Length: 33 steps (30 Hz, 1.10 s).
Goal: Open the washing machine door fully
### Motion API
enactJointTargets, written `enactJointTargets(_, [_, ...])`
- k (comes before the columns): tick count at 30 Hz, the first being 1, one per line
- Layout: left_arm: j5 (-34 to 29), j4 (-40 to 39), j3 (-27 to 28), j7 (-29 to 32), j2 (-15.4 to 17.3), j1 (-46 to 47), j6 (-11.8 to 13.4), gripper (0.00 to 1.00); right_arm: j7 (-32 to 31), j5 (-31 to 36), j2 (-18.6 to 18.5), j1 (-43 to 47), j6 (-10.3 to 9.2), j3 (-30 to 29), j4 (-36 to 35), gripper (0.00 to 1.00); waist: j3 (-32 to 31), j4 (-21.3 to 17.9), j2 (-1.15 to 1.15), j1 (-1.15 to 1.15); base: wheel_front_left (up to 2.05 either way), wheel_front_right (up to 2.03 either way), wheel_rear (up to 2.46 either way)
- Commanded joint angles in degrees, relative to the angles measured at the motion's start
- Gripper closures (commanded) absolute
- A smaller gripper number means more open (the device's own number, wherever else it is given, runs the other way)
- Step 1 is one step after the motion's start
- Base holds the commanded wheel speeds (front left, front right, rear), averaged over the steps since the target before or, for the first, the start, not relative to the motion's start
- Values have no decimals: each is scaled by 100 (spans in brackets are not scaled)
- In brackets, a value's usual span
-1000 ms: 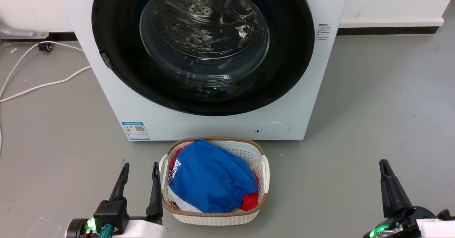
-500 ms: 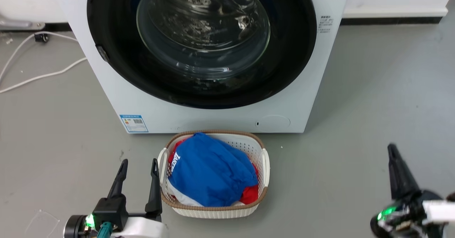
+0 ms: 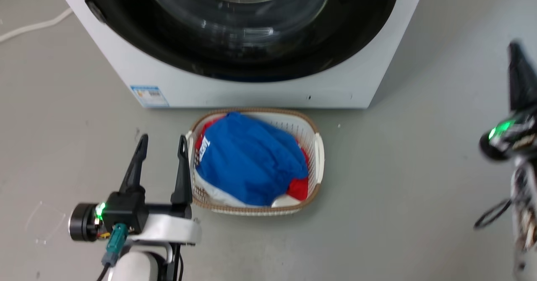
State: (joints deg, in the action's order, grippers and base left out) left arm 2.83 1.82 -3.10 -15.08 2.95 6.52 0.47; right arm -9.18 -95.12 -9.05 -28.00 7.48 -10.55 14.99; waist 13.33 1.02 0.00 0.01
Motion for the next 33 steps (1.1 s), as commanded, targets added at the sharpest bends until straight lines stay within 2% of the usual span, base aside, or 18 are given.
enactJointTargets(1, [-14, -46, 3, -14, -11, 202, -24, 0, -62, 69, -158, -475, 2, -21, 220, 100, 445, 107, 0, -1, 0, 0, 0])
enactJointTargets(11, [-4, -222, 42, -15, -11, 777, -21, 0, -567, 167, -638, -2524, 2, 153, 1255, 100, 1358, 264, 0, -1, 0, 0, 0])
enactJointTargets(17, [36, -346, 4, -14, -11, 1004, 14, 0, -931, 424, -868, -3439, 2, 512, 1733, 100, 1791, 352, 0, -1, 0, 0, 0])
enactJointTargets(26, [150, -400, -88, -14, -11, 1182, 110, 0, -1455, 799, -1099, -4286, 2, 1021, 2150, 100, 2171, 488, 0, -1, 0, 0, 0])
enactJointTargets(33, [247, -399, -143, -14, -12, 1249, 191, 0, -1782, 972, -1132, -4652, 2, 1291, 2389, 100, 2336, 586, 0, -1, 0, 0, 0])
